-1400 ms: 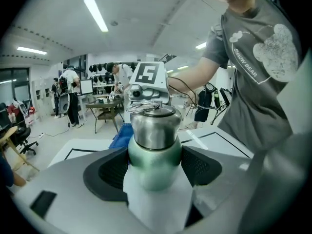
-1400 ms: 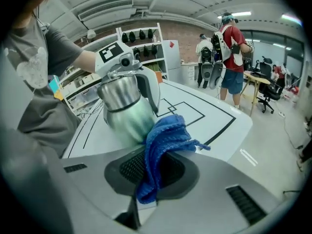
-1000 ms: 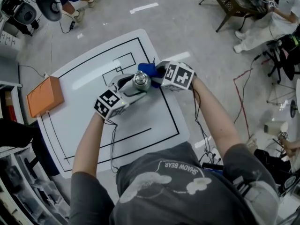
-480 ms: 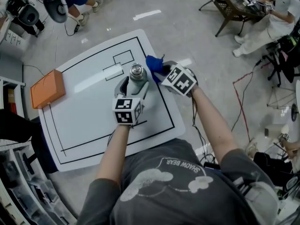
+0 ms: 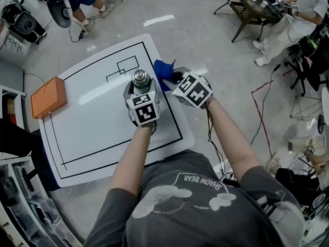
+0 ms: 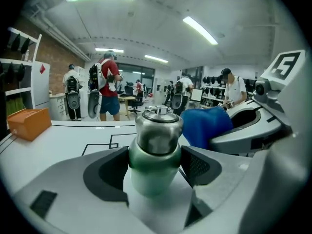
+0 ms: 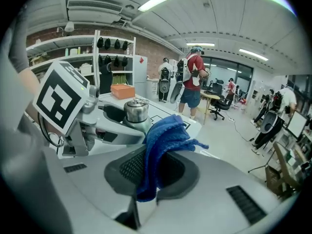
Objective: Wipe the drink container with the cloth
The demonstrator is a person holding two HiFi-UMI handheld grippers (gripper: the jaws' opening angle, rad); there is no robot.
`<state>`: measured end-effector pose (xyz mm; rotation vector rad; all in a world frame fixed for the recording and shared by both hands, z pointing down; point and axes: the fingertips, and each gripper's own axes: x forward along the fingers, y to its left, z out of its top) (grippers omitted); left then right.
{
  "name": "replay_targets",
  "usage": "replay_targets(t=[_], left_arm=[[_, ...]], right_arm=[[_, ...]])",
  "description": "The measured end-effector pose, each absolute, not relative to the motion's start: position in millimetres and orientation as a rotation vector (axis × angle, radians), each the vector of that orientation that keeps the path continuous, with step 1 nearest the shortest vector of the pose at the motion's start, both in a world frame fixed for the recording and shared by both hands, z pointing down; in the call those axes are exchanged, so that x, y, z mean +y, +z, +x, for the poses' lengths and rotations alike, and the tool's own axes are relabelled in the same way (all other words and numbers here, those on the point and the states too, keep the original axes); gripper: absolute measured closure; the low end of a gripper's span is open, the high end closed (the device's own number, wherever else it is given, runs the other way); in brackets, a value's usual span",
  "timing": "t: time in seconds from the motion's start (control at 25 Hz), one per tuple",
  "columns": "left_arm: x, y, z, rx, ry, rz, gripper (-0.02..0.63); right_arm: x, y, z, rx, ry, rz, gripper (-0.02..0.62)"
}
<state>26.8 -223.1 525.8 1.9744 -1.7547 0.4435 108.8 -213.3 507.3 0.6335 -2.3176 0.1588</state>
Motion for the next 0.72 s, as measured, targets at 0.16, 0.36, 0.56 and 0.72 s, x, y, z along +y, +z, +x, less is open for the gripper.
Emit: replay_targets(t=[0.16,0.36,0.56,0.72], left_arm=[[-220.8,523.5,29.2,-1.692,0.460,2.053,0.270],[-220.0,521.9,36.8,-1.505,0.501,2.232,0.272],[-220.6,522.1,40.8,-1.231,0.570,2.450,0.272],[-221.2,523.3,40.3,-1.022,0.615,2.574,0.272]], right_arm=[[-217.6,496.9,106.5,-2.334,0.106,0.576,0.552],[-225.4,486.6,93.5,-2.362,0.037,0.457,0.552],[-227.6,479.0,72.0,-2.436,0.031,0.293,0.552],[-235.2,481.8,62.0,-2.427,0.004,0.189,0.552]])
